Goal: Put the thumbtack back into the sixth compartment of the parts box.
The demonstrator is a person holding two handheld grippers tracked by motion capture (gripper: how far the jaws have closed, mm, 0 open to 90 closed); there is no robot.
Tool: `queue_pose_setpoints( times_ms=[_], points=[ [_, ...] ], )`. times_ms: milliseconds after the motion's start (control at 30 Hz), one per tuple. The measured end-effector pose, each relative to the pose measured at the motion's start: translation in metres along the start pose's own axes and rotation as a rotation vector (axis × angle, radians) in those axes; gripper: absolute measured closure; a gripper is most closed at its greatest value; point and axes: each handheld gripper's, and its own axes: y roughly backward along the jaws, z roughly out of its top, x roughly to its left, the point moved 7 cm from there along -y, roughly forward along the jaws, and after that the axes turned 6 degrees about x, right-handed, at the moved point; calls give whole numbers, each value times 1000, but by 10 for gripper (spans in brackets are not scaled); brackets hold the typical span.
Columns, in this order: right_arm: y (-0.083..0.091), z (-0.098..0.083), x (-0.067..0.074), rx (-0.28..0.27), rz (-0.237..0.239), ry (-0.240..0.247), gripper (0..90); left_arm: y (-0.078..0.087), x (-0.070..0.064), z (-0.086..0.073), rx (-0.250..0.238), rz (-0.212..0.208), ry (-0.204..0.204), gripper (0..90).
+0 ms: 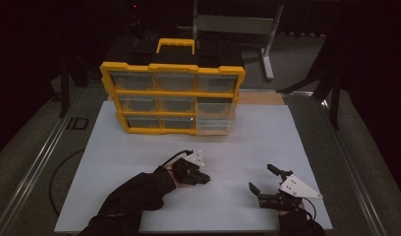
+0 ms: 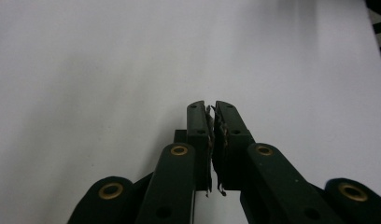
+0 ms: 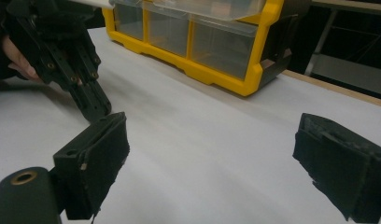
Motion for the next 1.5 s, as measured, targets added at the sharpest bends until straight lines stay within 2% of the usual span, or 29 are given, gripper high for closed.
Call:
queue_pose_setpoints(
  times_ms=[267,367,400,500,767,933,967,1333,1500],
  points=[
    [0,0,0,0,1,-1,99,14,-4,11,-18,-14,-25,861],
    [0,0,0,0,1,-1,99,21,-5,18,-39,-17,-31,861],
    [0,0,0,2,1,-3,99,24,-4,20,-43,-3,-36,861],
    [0,0,0,2,3,-1,99,34,-4,28,-73,-9,-36,860],
    [-1,0,1,2,4,-1,99,59,-5,49,-91,17,-79,860],
    [-1,0,0,3,3,-4,99,73,-2,60,-115,20,-82,860],
    [0,0,0,3,1,-4,99,80,-1,65,-126,18,-84,860],
    [-1,-1,0,4,0,-1,99,114,1,91,-140,49,-133,860],
    [-1,-1,1,4,1,-2,99,126,-1,105,-147,45,-153,860]
  ],
)
